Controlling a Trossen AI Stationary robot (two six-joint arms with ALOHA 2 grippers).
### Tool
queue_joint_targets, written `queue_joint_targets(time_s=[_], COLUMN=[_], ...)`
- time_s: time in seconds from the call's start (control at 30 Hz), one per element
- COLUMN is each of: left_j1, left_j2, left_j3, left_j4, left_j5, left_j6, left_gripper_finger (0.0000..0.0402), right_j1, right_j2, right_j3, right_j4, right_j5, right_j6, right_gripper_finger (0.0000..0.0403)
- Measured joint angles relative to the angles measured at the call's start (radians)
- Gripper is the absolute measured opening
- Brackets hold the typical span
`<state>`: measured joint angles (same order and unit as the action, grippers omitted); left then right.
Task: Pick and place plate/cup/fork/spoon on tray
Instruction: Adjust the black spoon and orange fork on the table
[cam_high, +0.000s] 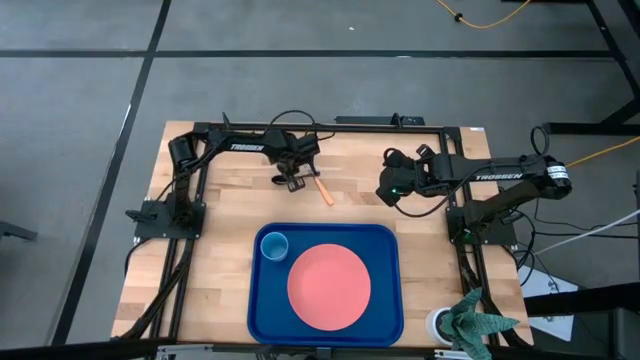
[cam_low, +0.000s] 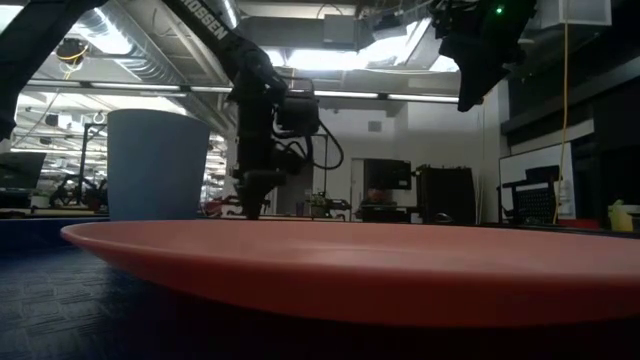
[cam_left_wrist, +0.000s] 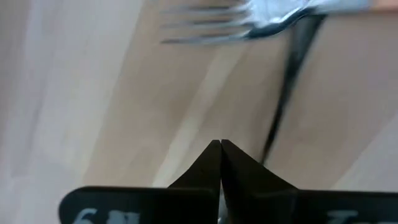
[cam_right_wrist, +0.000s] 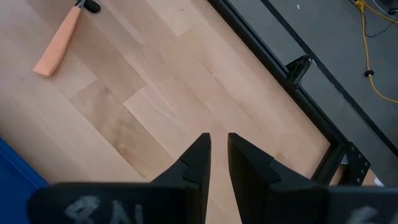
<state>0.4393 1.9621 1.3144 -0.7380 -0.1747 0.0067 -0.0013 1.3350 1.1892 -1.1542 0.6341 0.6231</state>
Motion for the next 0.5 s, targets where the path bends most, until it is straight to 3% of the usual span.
queue_joint_targets(time_s=[0.17,0.5], left_j1=[-0.033,-0.063], left_j2=[0.008,0.050], left_j3=[0.000,0.013], left_j4=[0.063,0.114], left_j5=[0.017,-0.044], left_j6=[0.001,0.003], left_gripper_finger=[0.0000,0.0000], right_j1=[0.000,0.000], right_j2=[0.000,0.000], right_j3=[0.000,0.000], right_j4=[0.000,0.000], right_j5=[0.000,-0.007], right_j6=[0.000,-0.001], right_gripper_finger=[0.0060,0.0060])
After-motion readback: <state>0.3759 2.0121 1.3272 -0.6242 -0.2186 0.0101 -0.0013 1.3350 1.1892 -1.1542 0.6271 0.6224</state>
